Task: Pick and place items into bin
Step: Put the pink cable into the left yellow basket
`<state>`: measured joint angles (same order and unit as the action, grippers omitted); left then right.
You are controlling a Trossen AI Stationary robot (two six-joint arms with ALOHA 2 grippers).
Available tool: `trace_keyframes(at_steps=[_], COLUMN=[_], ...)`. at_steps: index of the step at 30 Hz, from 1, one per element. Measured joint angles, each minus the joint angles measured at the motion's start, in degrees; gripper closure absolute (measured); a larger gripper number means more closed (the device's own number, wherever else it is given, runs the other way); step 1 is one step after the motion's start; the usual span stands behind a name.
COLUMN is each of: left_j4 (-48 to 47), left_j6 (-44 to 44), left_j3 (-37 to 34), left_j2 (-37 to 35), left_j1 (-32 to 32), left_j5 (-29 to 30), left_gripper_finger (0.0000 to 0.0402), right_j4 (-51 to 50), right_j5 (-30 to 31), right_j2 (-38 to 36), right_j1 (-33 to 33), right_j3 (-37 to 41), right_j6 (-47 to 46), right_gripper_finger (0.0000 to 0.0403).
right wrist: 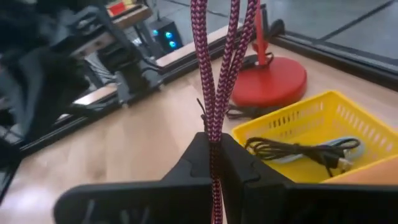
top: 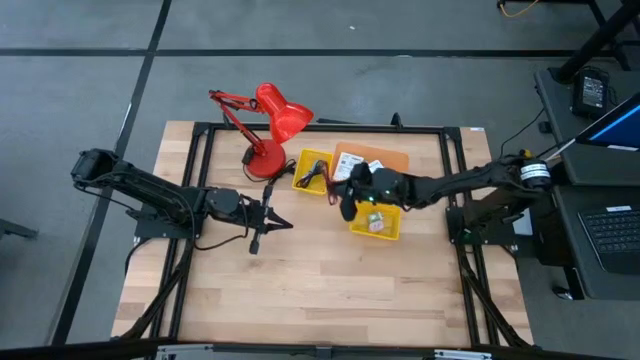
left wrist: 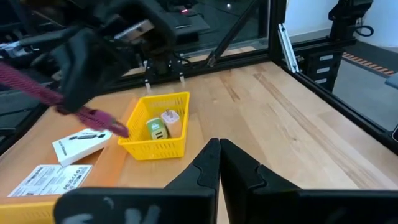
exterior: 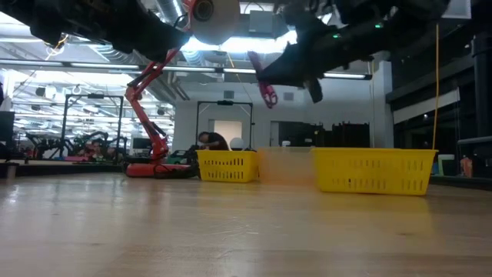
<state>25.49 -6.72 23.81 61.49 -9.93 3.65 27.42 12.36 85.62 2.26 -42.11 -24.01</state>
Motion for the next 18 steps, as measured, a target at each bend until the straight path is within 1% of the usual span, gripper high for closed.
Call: trace_keyframes(at_steps=[2,6,9,15,18], left_j4=[0.0,-0.1,-0.5,-0.7,-1.9], left_j6=[0.0,0.0,0.0,0.0,0.0], left_j3=[0.0,0.0,0.0,0.0,0.0], left_j2=[0.0,0.0,0.0,0.0,0.0], left_j1=[0.0,0.0,0.0,0.0,0.0], left_j5=[0.0,0.0,0.0,0.0,0.0], left_gripper_finger=[0.0394,0.0394,0.0393,0.0396,0.0394], right_j4=[-2.5,-12.0,-16.4,-22.4,-27.5], right_j5=[-0.1,0.0,0.0,-4.7,-4.9], right_j2=[1.5,5.6,9.1,16.1,18.7], right_j1=[1.4,4.6,6.5,9.6,10.7], right_j3=[-2.5,-9.3,-14.4,-24.4,-28.1], right_j6=[-0.4,-3.2,-4.3,-6.8,-9.4], right_gripper_finger=[0.0403,0.0403,0.0403,0.0403,0.0403])
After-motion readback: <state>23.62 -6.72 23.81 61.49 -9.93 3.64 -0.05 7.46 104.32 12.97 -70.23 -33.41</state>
